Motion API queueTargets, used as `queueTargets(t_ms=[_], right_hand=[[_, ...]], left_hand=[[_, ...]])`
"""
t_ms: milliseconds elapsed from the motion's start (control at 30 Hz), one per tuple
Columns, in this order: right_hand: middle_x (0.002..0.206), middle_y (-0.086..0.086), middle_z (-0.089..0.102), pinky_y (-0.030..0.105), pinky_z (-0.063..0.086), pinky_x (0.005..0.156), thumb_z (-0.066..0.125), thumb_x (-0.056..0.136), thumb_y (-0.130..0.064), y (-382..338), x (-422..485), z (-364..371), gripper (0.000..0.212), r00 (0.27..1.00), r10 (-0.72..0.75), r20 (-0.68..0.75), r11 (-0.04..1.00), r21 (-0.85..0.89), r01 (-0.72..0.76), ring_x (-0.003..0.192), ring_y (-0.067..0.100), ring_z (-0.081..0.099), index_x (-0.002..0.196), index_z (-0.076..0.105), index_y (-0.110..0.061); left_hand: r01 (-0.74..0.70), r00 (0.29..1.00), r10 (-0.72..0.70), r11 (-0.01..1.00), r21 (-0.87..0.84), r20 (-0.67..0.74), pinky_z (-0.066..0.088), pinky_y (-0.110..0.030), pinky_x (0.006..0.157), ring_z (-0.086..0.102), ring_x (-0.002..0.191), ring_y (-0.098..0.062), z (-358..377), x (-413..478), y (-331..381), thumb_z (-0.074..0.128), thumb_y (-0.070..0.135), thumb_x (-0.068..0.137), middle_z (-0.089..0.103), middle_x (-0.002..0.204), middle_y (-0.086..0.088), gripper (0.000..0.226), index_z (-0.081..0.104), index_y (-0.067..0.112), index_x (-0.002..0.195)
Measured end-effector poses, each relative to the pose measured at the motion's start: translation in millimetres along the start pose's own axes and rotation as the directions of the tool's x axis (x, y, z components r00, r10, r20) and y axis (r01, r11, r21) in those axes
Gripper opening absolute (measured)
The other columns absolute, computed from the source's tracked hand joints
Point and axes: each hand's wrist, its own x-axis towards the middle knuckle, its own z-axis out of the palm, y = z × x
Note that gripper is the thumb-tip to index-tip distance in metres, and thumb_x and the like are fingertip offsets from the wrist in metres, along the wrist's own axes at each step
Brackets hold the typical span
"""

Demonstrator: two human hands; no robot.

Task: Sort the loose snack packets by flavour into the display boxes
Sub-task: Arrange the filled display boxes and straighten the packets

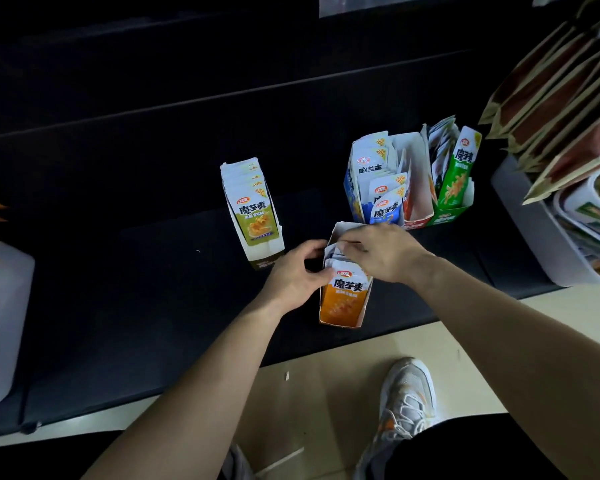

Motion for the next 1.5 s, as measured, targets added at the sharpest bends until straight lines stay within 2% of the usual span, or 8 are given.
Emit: queueTargets(t_ms=[200,333,500,633,833,1100,1267,1500], right_hand=[[0.087,0.003,0.067,0.038,0.050,0.072,0.046,0.103,-0.032,3,2,-7,0.020,0.992,0.009,-0.127,1.000,0.029,-0.006,0.087,0.028,0.061,0.099,0.064,-0.025],[0.093,0.008,0.067,0.034,0.043,0.063,0.054,0.092,-0.011,1,2,-17,0.022,0.963,-0.020,-0.268,0.949,-0.309,-0.066,0.087,0.036,0.065,0.109,0.060,-0.024],[0.104,0.007,0.063,0.035,0.039,0.063,0.055,0.090,-0.007,-3,2,-26,0.031,0.968,0.005,-0.251,0.875,-0.467,-0.126,0.103,0.032,0.060,0.115,0.063,-0.023],[0.104,0.001,0.061,0.032,0.040,0.058,0.064,0.089,-0.007,-3,2,-11,0.027,0.959,-0.023,-0.282,0.881,-0.459,-0.114,0.098,0.028,0.062,0.111,0.066,-0.021],[0.063,0.002,0.065,0.026,0.032,0.049,0.083,0.064,-0.002,0,-1,4,0.031,0.931,-0.083,-0.356,0.855,-0.505,-0.117,0.074,0.028,0.065,0.089,0.071,-0.017],[0.086,0.009,0.067,0.039,0.053,0.062,0.072,0.086,-0.019,2,-11,22,0.015,0.786,-0.247,-0.566,0.927,-0.374,0.022,0.082,0.032,0.064,0.095,0.064,-0.010],[0.129,0.009,0.060,0.047,0.046,0.100,0.065,0.079,-0.065,-2,-15,30,0.079,0.949,-0.170,-0.267,0.909,-0.415,0.046,0.117,0.030,0.060,0.137,0.053,-0.013],[0.142,0.013,0.045,0.047,0.029,0.109,0.077,0.076,-0.058,-15,-8,33,0.103,0.991,0.013,-0.133,0.861,-0.502,-0.079,0.132,0.032,0.044,0.151,0.025,-0.009]], left_hand=[[0.026,0.999,-0.029,0.985,0.171,0.017,0.059,-0.046,0.086,0.058,0.124,-0.018,10,1,-6,0.061,0.039,0.095,0.060,0.137,0.007,0.054,0.040,0.044,0.144],[0.073,0.997,-0.073,0.984,0.163,-0.008,0.063,-0.039,0.074,0.064,0.113,-0.022,9,2,-10,0.057,0.034,0.099,0.058,0.139,0.000,0.053,0.038,0.036,0.149],[0.032,0.999,-0.030,0.980,0.197,-0.013,0.061,-0.042,0.084,0.063,0.117,-0.019,14,1,-8,0.059,0.034,0.098,0.061,0.137,0.000,0.050,0.042,0.039,0.145],[0.044,0.999,-0.041,0.983,0.180,-0.021,0.060,-0.043,0.086,0.063,0.116,-0.021,13,2,-8,0.059,0.033,0.098,0.059,0.137,-0.002,0.051,0.043,0.036,0.146],[0.061,0.998,-0.059,0.988,0.139,-0.017,0.059,-0.044,0.089,0.062,0.119,-0.021,14,2,-10,0.060,0.032,0.097,0.059,0.138,-0.003,0.053,0.042,0.034,0.147],[0.061,0.998,-0.058,0.991,0.115,-0.034,0.060,-0.044,0.086,0.066,0.107,-0.019,13,1,-12,0.063,0.034,0.095,0.063,0.132,0.000,0.051,0.046,0.033,0.143],[0.040,0.999,-0.038,0.994,0.100,-0.023,0.060,-0.045,0.085,0.067,0.103,-0.020,12,3,-10,0.065,0.034,0.094,0.064,0.130,-0.001,0.048,0.049,0.034,0.139],[0.040,0.999,-0.039,0.998,0.041,-0.019,0.061,-0.039,0.081,0.067,0.105,-0.021,11,0,-12,0.064,0.031,0.096,0.063,0.131,-0.004,0.046,0.051,0.027,0.140]])
